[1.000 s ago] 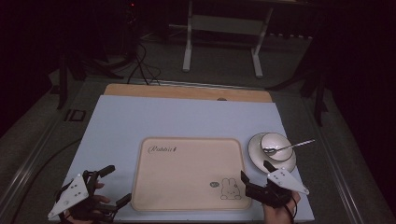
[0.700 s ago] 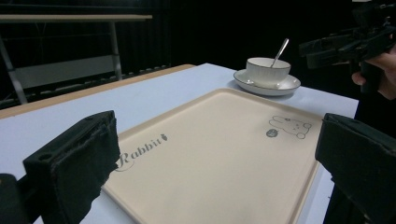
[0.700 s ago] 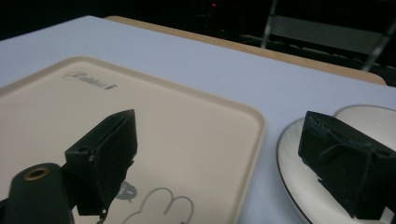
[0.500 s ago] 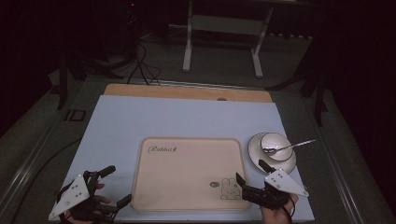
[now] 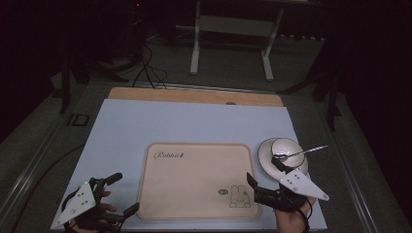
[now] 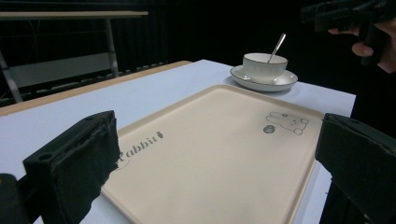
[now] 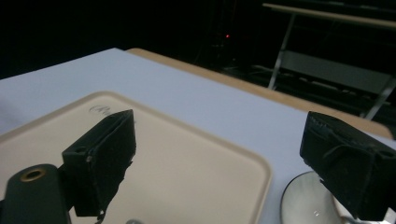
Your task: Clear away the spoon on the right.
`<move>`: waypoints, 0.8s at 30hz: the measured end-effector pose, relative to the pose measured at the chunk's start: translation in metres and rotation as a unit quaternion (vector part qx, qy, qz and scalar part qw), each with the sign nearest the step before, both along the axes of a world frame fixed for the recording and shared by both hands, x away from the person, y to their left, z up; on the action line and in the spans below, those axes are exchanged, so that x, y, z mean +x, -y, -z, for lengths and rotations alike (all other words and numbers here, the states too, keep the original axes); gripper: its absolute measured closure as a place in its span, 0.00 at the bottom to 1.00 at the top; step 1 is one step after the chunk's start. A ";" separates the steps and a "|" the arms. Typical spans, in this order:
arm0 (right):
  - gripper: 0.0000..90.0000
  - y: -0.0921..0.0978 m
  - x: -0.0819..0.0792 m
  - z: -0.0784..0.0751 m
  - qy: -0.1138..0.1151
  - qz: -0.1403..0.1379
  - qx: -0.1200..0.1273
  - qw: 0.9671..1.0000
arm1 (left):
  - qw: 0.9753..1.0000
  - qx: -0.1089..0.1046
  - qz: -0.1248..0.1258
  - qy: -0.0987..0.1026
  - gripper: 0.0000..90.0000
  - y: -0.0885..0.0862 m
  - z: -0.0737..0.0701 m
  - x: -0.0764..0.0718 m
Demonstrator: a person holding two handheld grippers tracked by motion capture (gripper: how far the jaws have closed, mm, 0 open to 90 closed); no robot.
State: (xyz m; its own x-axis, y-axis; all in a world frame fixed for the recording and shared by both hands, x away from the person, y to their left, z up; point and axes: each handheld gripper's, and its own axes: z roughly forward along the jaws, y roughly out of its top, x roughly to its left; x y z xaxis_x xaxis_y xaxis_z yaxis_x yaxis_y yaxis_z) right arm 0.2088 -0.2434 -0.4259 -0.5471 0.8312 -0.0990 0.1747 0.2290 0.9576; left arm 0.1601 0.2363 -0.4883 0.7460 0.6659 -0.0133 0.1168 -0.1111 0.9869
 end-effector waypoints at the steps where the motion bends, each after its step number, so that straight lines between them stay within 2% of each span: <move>1: 0.11 0.001 0.002 -0.002 0.003 0.001 -0.001 1.000 | 1.000 0.000 0.000 0.000 0.00 0.000 0.000 0.000; 4: 0.11 0.004 0.006 -0.007 0.011 0.001 0.006 1.000 | 1.000 0.001 0.001 0.001 0.00 0.001 0.000 -0.001; 8: 0.12 0.008 0.012 -0.011 0.003 0.011 0.010 1.000 | 1.000 0.000 0.001 0.001 0.00 0.001 0.000 -0.001; 17: 0.11 0.023 0.021 -0.018 0.015 0.049 -0.001 0.999 | 1.000 0.001 0.004 0.002 0.00 0.001 0.000 -0.001; 21: 0.10 0.031 0.027 -0.022 0.018 0.065 0.003 0.998 | 1.000 0.001 0.005 0.002 0.00 0.001 0.000 -0.001; 24: 0.10 0.039 0.031 -0.025 0.021 0.070 0.015 0.997 | 1.000 0.002 0.006 0.002 0.00 0.001 0.000 -0.001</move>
